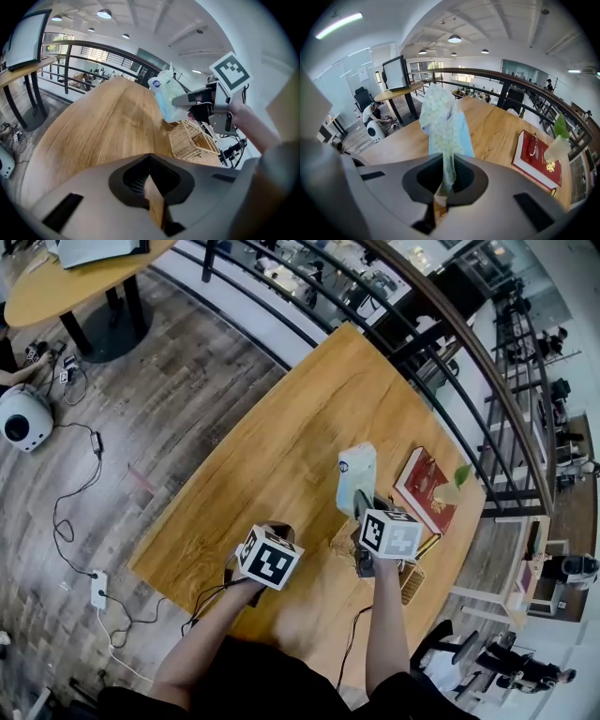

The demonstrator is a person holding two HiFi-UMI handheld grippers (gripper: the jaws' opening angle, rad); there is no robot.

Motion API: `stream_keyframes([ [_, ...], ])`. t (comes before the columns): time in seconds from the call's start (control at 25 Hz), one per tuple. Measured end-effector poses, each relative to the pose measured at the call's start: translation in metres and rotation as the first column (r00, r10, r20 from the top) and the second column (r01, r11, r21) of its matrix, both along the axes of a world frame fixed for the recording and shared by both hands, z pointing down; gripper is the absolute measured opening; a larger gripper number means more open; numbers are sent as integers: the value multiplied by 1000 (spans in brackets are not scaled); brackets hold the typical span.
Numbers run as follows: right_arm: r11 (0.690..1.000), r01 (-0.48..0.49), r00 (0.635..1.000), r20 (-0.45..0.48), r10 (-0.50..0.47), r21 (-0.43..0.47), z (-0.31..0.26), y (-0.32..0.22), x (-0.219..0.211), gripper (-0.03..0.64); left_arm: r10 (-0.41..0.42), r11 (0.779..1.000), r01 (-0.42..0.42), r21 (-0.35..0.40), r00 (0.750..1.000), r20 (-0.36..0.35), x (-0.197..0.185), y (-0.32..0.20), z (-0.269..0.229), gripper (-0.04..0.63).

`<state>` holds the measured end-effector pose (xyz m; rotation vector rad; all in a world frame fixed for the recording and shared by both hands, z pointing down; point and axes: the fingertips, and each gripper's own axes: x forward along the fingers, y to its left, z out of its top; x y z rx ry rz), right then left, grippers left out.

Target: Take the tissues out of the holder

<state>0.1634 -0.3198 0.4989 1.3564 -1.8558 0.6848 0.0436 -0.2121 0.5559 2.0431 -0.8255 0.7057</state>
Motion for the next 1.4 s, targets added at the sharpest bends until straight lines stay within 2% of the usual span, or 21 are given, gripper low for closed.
stream_keyframes([
  [0.32, 998, -19, 1000, -14, 19, -53, 24, -20, 6, 14, 5, 1000, -5, -11, 1000, 8, -5, -20, 15, 0],
  [0.6, 996, -39, 999, -17, 38, -81, 38, -36, 13, 14, -1, 1000, 1, -8, 1000, -3, 9, -39, 15, 0],
  [0.88, 990, -73, 994, 68, 82, -123, 49, -47, 15, 14, 27, 1000, -27, -1, 1000, 7, 20, -51, 18, 0],
  [1.4, 976, -92, 995, 23, 99, -196, 71, -61, 16, 14, 27, 1000, -27, -12, 1000, 1, 26, -61, 26, 0],
])
